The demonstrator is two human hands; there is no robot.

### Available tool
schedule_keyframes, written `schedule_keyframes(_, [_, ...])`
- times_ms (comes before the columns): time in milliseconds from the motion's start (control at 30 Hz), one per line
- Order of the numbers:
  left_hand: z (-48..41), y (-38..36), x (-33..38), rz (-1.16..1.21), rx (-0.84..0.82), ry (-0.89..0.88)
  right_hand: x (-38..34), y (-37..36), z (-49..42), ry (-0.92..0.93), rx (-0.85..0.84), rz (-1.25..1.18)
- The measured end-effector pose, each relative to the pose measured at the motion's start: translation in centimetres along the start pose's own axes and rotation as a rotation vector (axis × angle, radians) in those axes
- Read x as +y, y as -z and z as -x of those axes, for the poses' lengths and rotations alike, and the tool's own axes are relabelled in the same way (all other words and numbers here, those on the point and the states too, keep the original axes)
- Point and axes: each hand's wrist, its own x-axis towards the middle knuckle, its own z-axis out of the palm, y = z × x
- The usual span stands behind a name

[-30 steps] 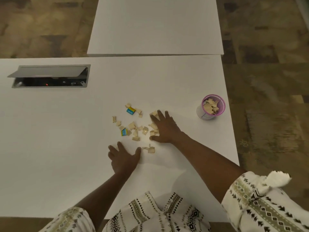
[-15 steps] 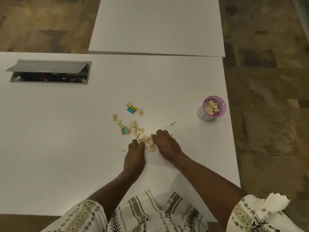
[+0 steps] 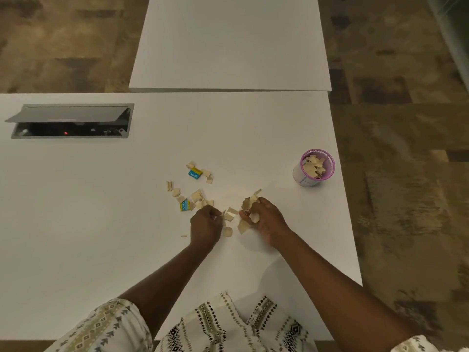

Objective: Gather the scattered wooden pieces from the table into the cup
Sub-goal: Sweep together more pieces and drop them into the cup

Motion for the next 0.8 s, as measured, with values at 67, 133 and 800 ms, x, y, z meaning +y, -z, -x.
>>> schedule_keyframes(67, [-0.2, -0.5, 1.4, 0.06, -0.017, 0.014, -0.6, 0.4, 0.1, -0.024, -0.027, -0.131])
schedule_keyframes(133, [-0.4, -0.9, 3.4, 0.12, -0.035, -0.001, -1.5, 0.9, 0.2, -0.035, -0.041, -0.243])
schedule_keyframes(800, [-2.2, -9.7, 23.2, -0.013, -0.225, -0.354, -17.5, 8.8, 0.3, 0.296, 0.387, 0.229])
